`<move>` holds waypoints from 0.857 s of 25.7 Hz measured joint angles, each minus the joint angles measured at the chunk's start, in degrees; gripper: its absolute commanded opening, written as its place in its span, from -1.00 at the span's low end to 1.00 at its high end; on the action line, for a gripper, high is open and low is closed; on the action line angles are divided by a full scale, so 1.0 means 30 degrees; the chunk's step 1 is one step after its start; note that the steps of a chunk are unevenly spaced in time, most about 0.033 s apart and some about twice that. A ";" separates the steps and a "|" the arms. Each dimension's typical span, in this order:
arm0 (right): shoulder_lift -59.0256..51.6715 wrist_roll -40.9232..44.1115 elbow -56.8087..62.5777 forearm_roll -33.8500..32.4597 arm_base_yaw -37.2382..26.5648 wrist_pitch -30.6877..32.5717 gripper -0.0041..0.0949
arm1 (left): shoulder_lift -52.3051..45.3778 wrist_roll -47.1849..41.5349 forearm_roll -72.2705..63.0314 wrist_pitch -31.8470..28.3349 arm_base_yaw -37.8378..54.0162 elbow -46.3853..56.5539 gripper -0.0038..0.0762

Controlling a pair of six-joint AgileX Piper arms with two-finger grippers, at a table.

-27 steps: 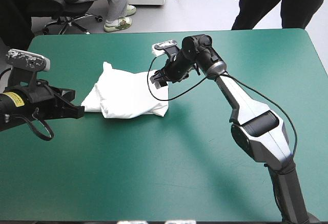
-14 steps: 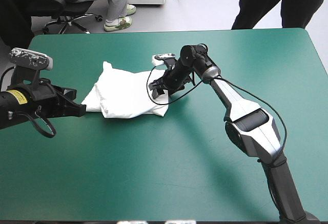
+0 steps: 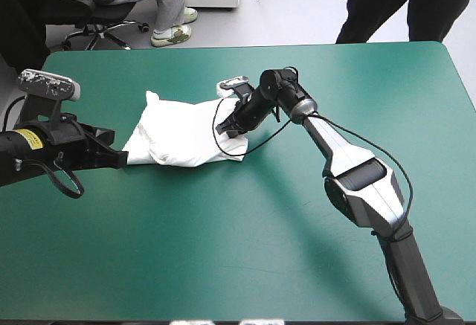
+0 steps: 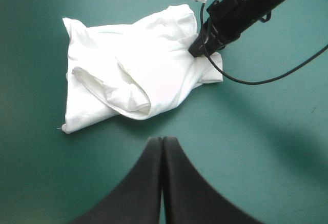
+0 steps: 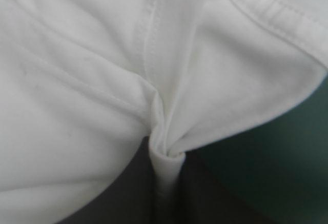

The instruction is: Fold the cloth

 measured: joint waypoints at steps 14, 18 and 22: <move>-0.6387 0.0916 0.9659 -0.7299 -0.4751 -0.1799 -0.94 | 0.0000 0.0000 -0.0535 0.0000 0.0000 0.0000 -0.95; -0.8221 0.0882 1.2326 -0.7643 -0.7283 -0.2677 -0.94 | 0.0000 0.0000 -0.0535 0.0000 0.0000 0.0000 -0.95; -0.9427 0.0867 1.4223 -0.8113 -0.9699 -0.3166 -0.94 | 0.0000 0.0000 -0.0535 0.0000 0.0000 0.0000 -0.95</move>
